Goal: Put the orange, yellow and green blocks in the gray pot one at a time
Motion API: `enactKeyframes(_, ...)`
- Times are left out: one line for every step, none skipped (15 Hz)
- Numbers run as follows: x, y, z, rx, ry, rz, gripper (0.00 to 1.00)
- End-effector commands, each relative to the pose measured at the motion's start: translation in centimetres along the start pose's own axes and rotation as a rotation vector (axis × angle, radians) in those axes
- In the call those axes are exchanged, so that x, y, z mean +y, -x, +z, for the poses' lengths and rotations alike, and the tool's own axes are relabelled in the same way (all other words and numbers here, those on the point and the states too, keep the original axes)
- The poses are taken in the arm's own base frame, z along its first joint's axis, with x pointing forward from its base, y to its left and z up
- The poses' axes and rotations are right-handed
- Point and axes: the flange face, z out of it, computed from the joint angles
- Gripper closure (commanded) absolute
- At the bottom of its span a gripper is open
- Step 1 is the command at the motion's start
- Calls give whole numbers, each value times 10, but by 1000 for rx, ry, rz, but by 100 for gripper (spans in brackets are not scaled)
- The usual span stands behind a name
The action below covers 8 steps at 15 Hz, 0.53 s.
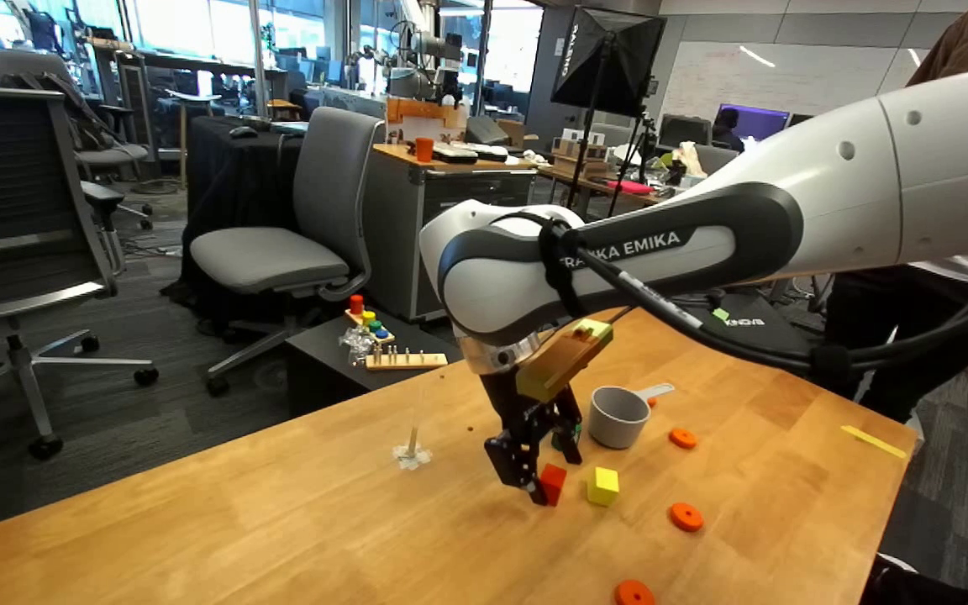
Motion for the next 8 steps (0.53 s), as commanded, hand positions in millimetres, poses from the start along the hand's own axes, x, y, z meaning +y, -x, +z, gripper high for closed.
enactKeyframes(-1, -4, -1, 29, 22, 12, 50)
enactKeyframes(-1, -5, 0, 33, 25, 13, 58)
enactKeyframes(-1, -6, 0, 39, 24, 12, 65)
enactKeyframes(0, -7, 1, 45, 23, 17, 72)
enactKeyframes(1, -8, 2, 46, 21, 18, 81)
enactKeyframes(3, -9, 3, 48, 15, 21, 85)
enactKeyframes(3, -9, 3, 46, 15, 19, 80)
enactKeyframes(2, -8, 2, 47, 11, 18, 80)
